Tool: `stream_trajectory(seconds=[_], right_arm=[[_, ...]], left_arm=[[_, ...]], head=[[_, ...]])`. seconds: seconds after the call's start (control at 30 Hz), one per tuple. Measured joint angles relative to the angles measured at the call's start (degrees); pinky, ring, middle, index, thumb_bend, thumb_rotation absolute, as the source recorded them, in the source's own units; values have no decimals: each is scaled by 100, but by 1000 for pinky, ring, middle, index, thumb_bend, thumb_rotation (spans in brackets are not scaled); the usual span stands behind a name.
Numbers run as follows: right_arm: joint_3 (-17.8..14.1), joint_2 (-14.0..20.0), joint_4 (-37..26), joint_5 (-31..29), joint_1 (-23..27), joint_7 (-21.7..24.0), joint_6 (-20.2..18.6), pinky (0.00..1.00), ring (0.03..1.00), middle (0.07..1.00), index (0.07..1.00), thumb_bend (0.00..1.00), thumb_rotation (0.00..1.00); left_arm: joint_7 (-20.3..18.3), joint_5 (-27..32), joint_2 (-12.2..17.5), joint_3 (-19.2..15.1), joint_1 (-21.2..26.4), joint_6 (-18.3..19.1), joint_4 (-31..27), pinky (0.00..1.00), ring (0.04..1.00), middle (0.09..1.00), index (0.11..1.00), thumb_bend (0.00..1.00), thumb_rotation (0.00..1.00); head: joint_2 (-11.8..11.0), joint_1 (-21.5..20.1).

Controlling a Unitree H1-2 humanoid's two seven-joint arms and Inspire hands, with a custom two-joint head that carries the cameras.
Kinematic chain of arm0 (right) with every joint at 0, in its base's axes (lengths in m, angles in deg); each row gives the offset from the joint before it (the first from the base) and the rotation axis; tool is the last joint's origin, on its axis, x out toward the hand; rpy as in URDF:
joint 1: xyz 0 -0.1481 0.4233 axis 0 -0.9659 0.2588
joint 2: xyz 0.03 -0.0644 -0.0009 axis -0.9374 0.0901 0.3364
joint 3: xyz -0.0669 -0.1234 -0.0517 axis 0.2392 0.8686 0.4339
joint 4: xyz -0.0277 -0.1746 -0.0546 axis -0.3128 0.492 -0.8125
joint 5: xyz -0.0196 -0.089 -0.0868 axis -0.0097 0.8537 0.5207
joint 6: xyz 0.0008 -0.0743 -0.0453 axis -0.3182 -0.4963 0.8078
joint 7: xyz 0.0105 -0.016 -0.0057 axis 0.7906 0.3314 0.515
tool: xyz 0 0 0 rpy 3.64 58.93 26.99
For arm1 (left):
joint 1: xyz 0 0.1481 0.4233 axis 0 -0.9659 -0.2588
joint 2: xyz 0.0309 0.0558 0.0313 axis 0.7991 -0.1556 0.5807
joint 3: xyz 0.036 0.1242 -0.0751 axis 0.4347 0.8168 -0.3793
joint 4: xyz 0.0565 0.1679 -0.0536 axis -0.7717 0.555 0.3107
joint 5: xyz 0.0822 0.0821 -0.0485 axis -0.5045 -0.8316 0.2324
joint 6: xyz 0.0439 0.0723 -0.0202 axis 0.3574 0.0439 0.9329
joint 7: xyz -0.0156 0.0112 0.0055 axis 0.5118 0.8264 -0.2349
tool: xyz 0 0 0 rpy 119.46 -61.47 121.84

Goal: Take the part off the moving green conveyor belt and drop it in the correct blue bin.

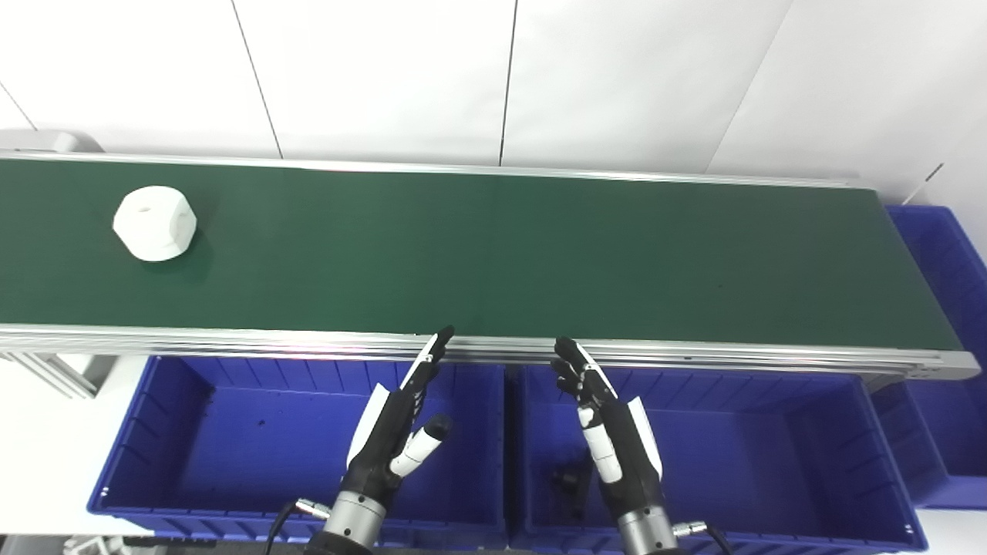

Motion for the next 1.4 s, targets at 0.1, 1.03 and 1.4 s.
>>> stream_trajectory(seconds=[0.1, 1.03, 1.4], right_arm=[[-6, 8, 2, 1, -1, -5, 50, 897, 908, 935, 921, 850, 1000], [-147, 236, 1189, -227, 185, 30, 768, 892, 903, 923, 914, 836, 1000], [-144, 302, 1478, -287, 285, 66, 774, 908, 910, 934, 917, 836, 1000]], left_arm=[[58, -4, -6, -10, -1, -55, 22, 968, 1000, 1000, 973, 879, 1000], [523, -118, -147, 94, 227, -951, 1439, 938, 988, 976, 931, 961, 952], [758, -116, -103, 276, 391, -964, 1820, 892, 970, 963, 911, 974, 933]], head=[[-97, 141], [-1740, 941], [-2163, 1081]])
